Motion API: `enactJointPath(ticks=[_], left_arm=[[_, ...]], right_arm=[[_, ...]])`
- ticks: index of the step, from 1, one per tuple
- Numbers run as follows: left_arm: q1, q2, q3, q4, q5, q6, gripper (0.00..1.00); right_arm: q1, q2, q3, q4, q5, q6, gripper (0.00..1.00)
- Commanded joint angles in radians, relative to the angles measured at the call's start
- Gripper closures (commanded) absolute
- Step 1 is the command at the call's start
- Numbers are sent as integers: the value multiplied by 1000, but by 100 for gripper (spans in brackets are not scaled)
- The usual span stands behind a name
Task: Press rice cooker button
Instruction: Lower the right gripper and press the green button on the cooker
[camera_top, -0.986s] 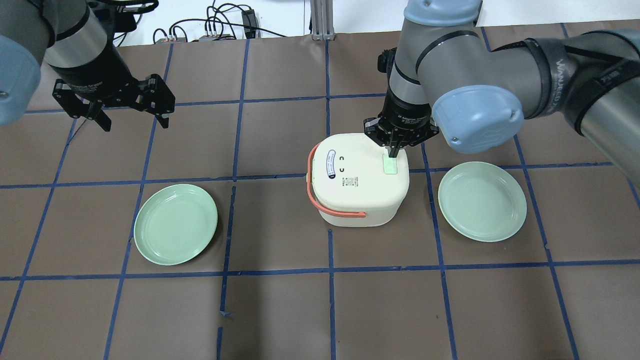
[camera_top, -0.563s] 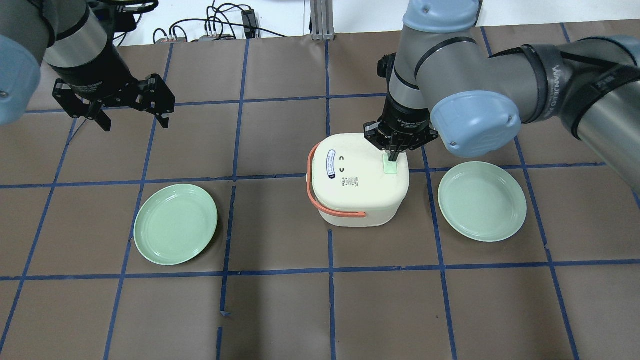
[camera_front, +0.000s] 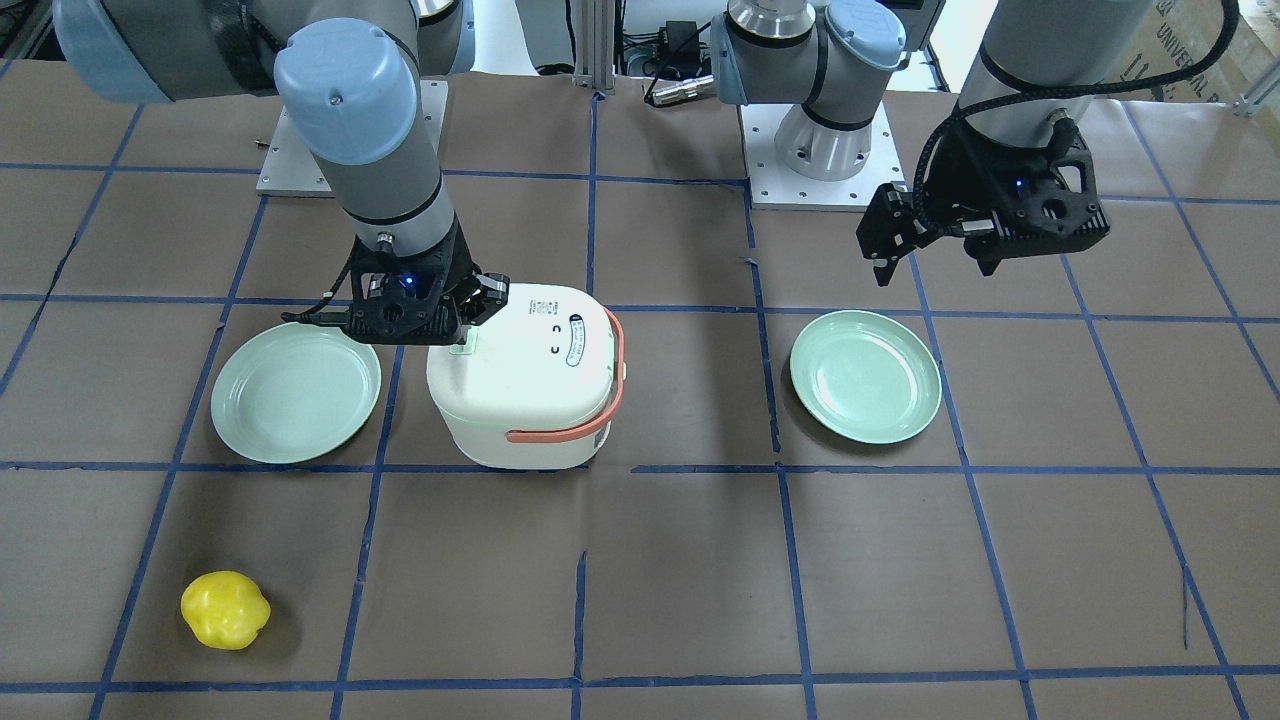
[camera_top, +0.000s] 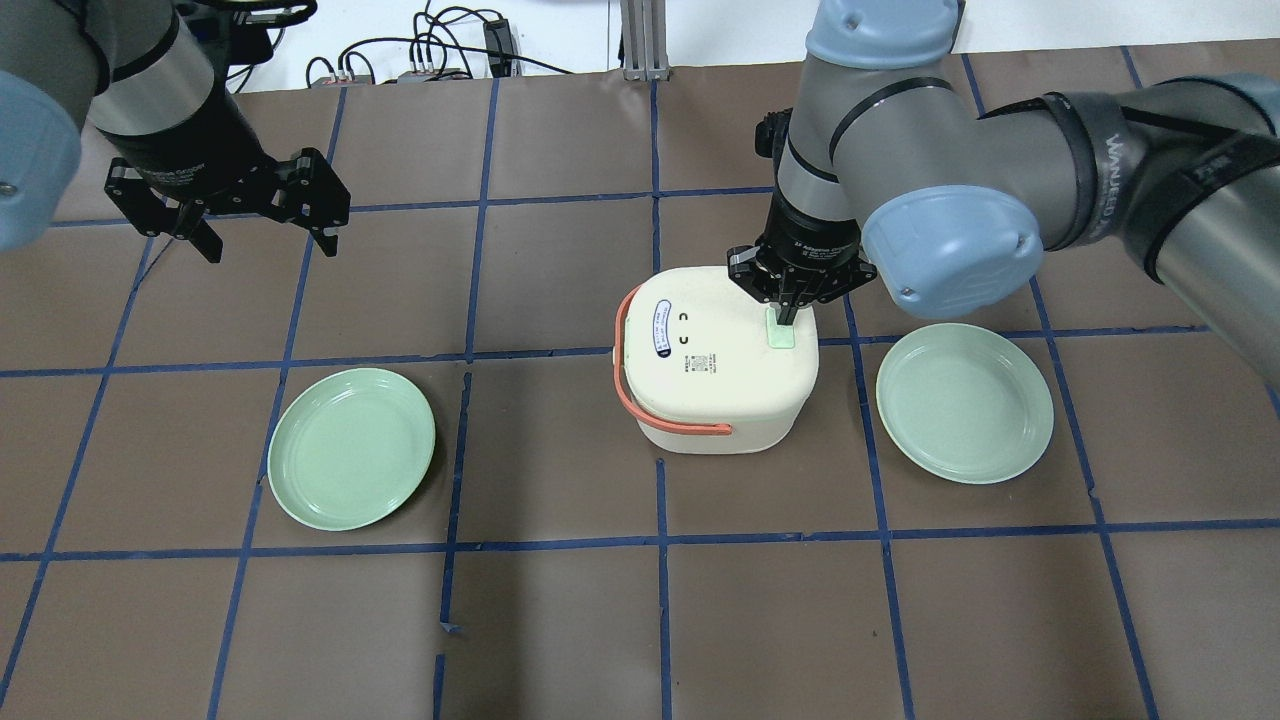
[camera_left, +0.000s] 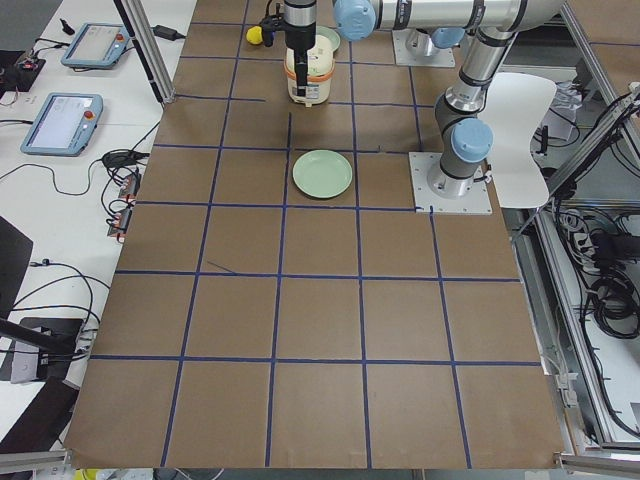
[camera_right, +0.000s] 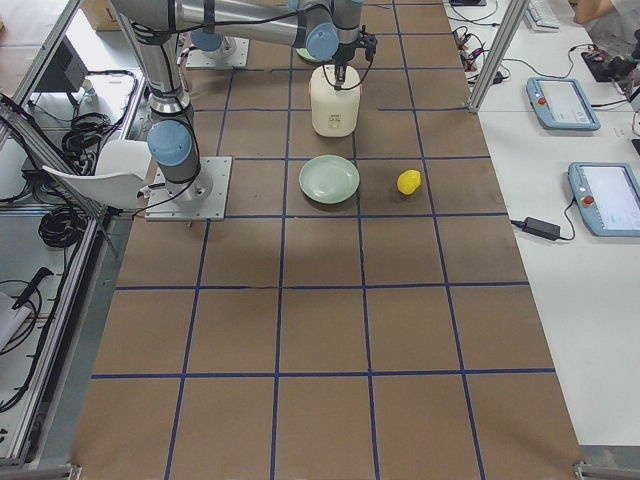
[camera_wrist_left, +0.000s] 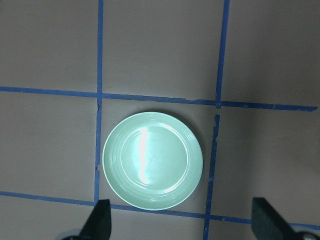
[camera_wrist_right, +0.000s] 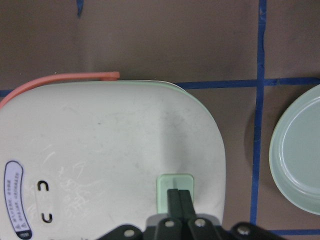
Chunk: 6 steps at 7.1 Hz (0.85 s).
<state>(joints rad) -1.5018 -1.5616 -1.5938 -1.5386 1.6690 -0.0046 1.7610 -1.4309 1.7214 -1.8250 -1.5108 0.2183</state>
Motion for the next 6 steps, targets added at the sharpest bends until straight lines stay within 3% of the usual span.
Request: enactJointPath(ticks=[1, 6], left_arm=[[0, 0, 0, 0, 0, 0, 0], [0, 0, 0, 0, 0, 0, 0]], right_arm=[[0, 3, 6, 0, 0, 4, 97], [2, 4, 36, -28, 1, 7, 96]])
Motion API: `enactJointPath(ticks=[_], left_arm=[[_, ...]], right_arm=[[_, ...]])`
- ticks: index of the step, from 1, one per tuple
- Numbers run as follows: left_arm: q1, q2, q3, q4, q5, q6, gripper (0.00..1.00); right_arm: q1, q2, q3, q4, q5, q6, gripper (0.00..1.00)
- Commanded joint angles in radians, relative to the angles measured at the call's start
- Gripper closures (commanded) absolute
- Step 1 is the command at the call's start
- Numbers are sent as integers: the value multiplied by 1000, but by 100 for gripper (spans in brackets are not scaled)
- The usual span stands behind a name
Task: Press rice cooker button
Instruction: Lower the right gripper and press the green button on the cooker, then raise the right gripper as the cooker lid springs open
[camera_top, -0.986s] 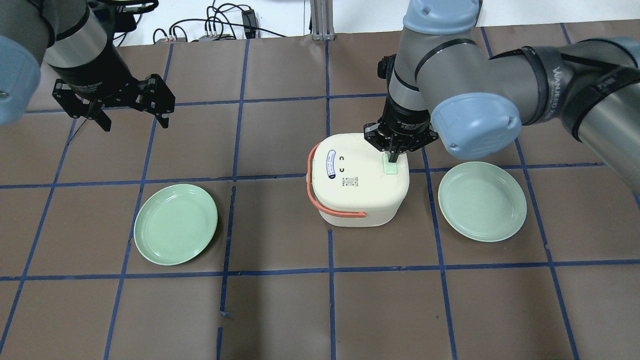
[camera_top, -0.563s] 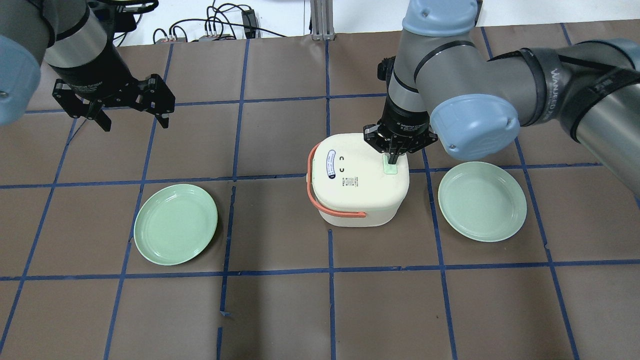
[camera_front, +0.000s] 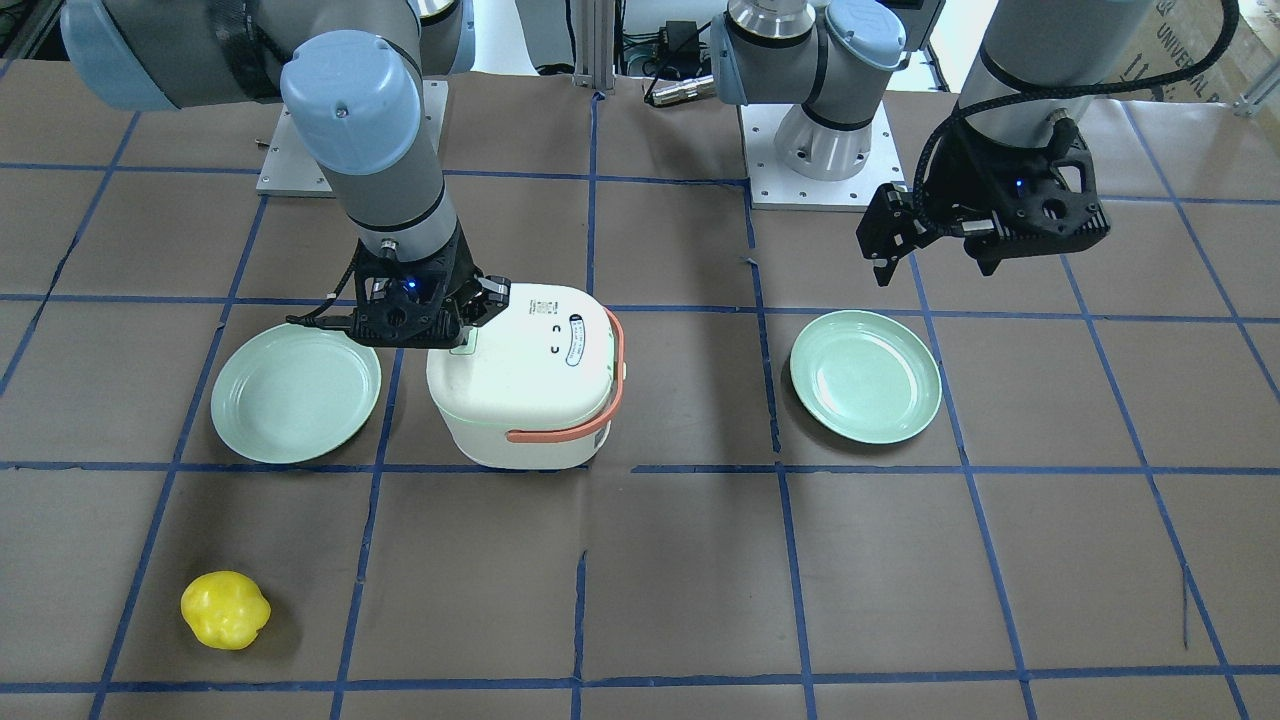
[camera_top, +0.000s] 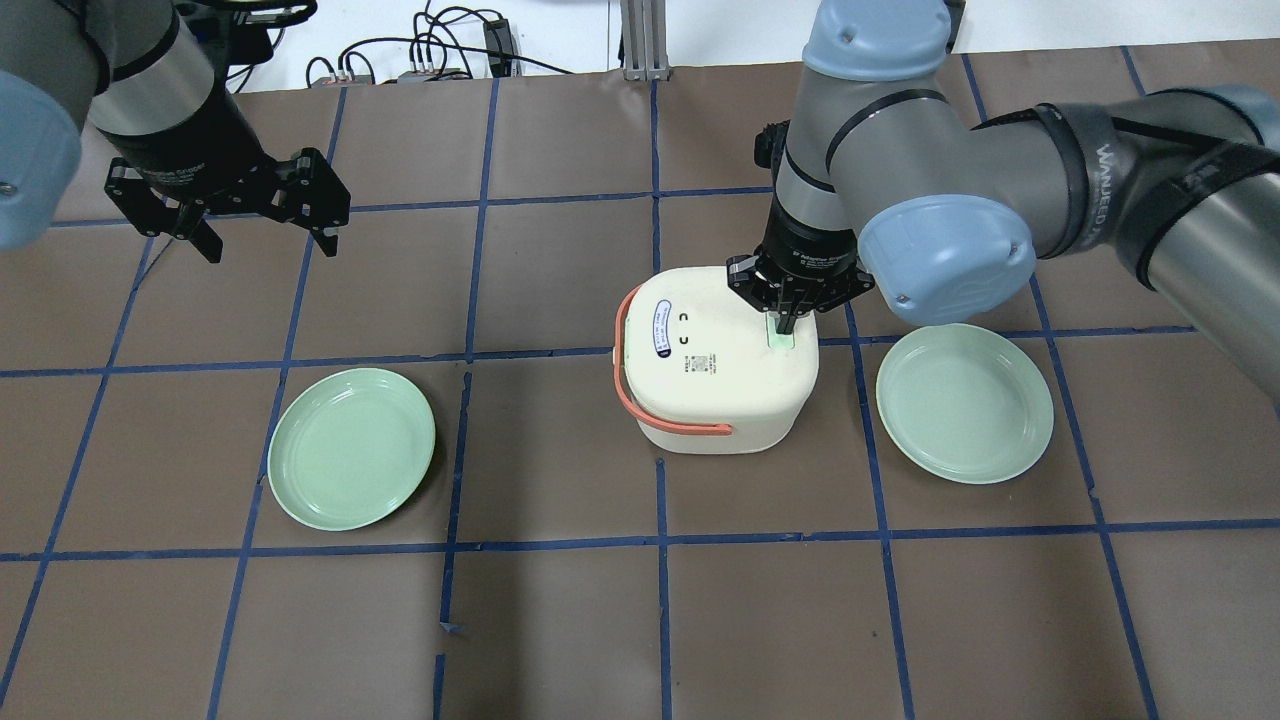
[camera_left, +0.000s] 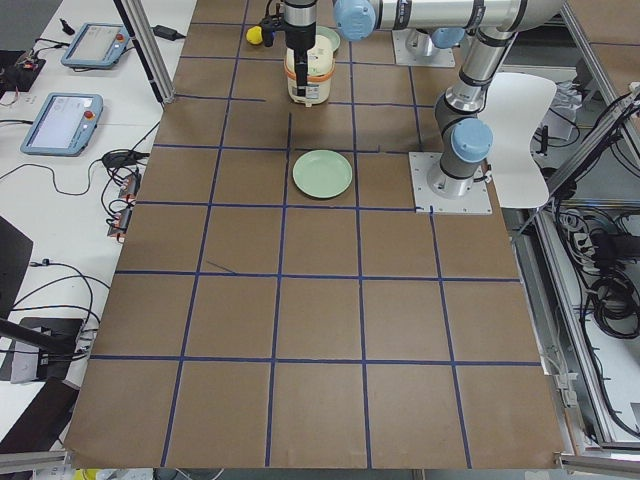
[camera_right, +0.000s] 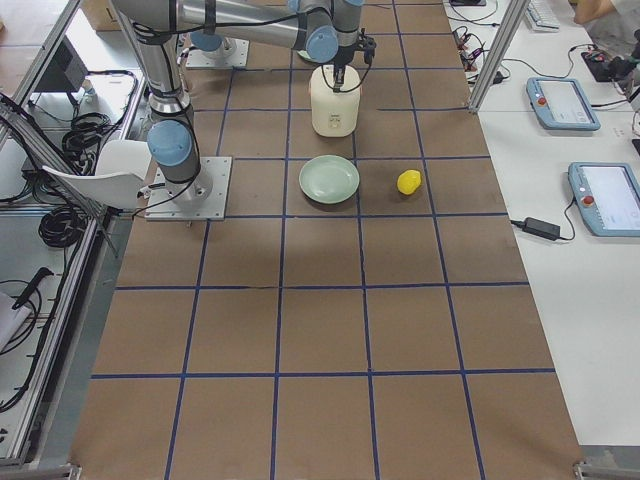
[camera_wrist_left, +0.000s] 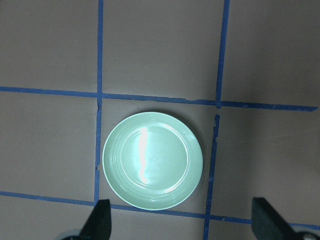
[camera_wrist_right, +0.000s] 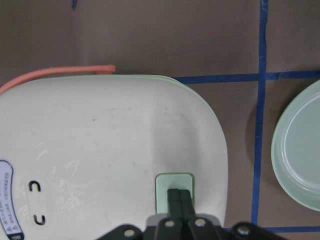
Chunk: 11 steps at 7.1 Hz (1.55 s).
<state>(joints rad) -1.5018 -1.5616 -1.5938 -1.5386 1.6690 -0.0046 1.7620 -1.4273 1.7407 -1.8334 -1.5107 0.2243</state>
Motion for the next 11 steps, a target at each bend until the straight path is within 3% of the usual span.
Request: enactJointPath(ticks=[1, 4, 6, 7, 10, 11], left_arm=[[0, 0, 0, 0, 0, 0, 0], [0, 0, 0, 0, 0, 0, 0], [0, 0, 0, 0, 0, 0, 0], [0, 0, 0, 0, 0, 0, 0], [0, 0, 0, 0, 0, 0, 0], [0, 0, 0, 0, 0, 0, 0]], right_arm=[[1, -1, 22, -23, 4, 7, 96], [1, -7, 10, -41, 12, 35, 93], [1, -37, -35, -17, 17, 30, 82], [-9, -67, -90, 79, 15, 18, 75], [-50, -108, -260, 361, -9, -138, 7], [-88, -140, -257, 362, -72, -161, 6]])
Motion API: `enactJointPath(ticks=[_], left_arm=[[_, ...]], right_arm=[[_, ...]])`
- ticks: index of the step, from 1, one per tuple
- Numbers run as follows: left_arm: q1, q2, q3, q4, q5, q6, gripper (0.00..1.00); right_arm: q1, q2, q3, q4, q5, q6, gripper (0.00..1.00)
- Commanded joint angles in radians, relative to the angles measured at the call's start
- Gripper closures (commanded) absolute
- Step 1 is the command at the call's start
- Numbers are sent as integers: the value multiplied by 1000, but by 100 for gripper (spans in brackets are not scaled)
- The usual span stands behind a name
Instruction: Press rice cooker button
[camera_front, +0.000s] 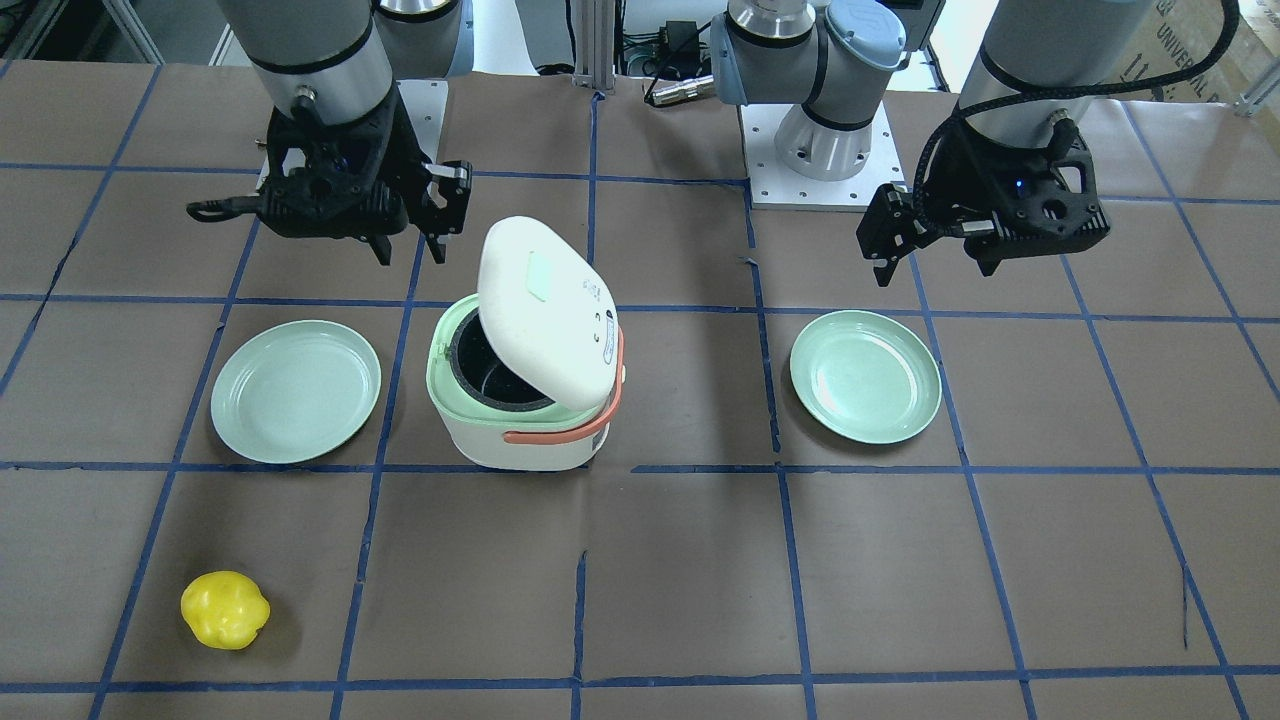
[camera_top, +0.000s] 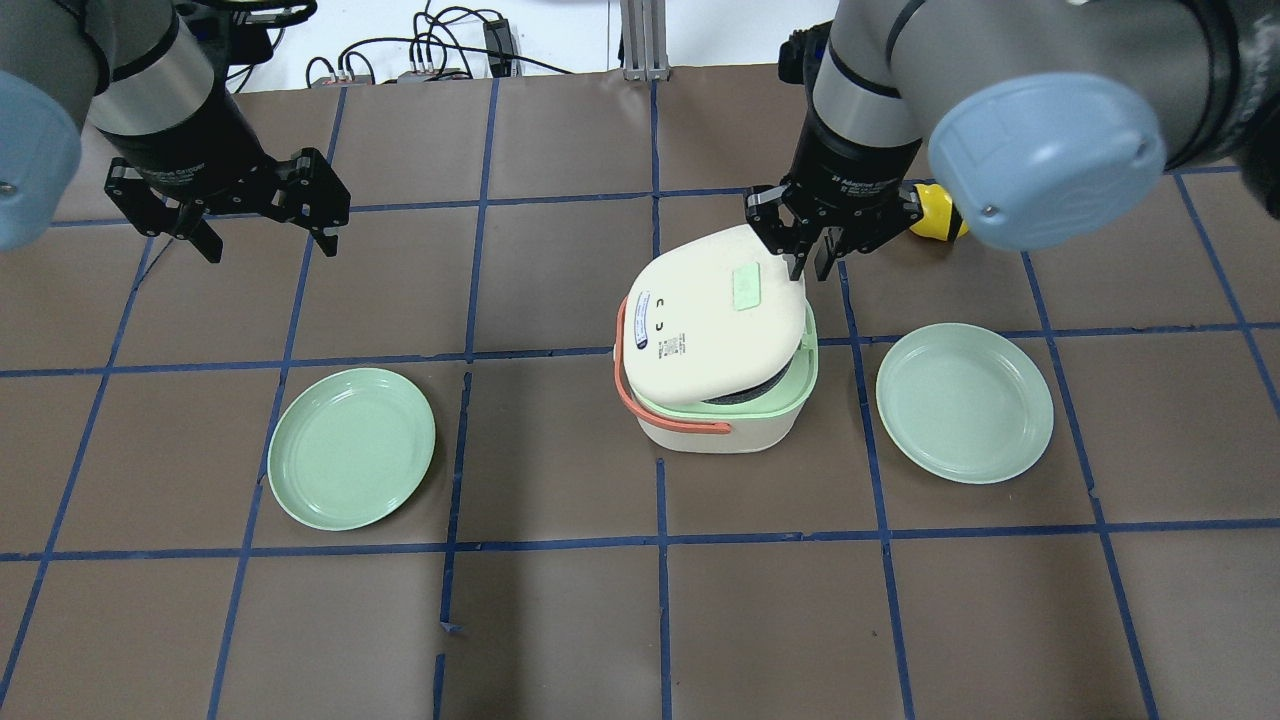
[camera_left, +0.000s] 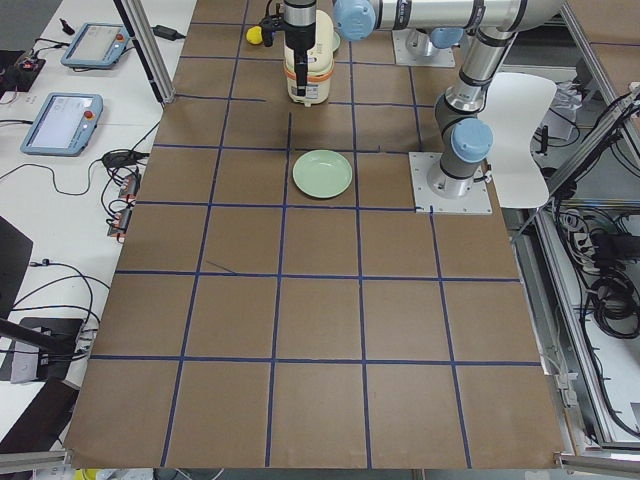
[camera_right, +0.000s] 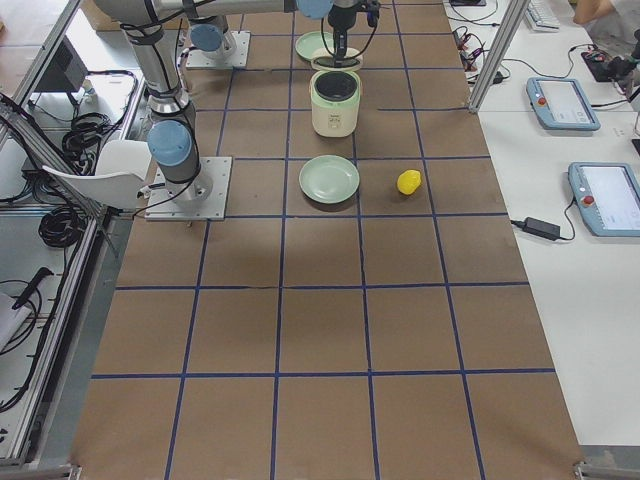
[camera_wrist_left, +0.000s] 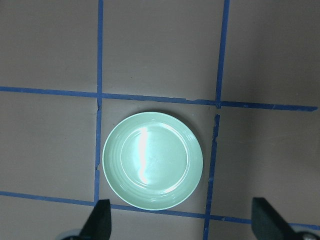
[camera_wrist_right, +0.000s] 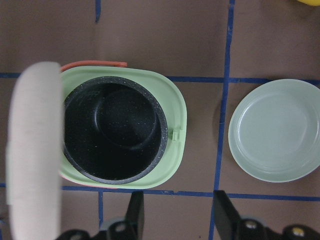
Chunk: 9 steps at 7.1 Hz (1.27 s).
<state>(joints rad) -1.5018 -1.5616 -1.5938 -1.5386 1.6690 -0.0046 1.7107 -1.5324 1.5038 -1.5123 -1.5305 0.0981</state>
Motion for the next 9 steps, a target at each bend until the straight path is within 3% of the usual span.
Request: enactJointPath(ticks=[1, 2, 4, 9], left_arm=[[0, 0, 0, 0, 0, 0, 0], [0, 0, 0, 0, 0, 0, 0], [0, 0, 0, 0, 0, 0, 0], [0, 0, 0, 0, 0, 0, 0]], right_arm=[[-87, -41, -8, 32, -74, -38, 4], [-138, -34, 4, 3, -65, -38, 1], [-119, 11, 19, -75, -47, -23, 0], [-100, 8, 35, -77, -42, -21, 0]])
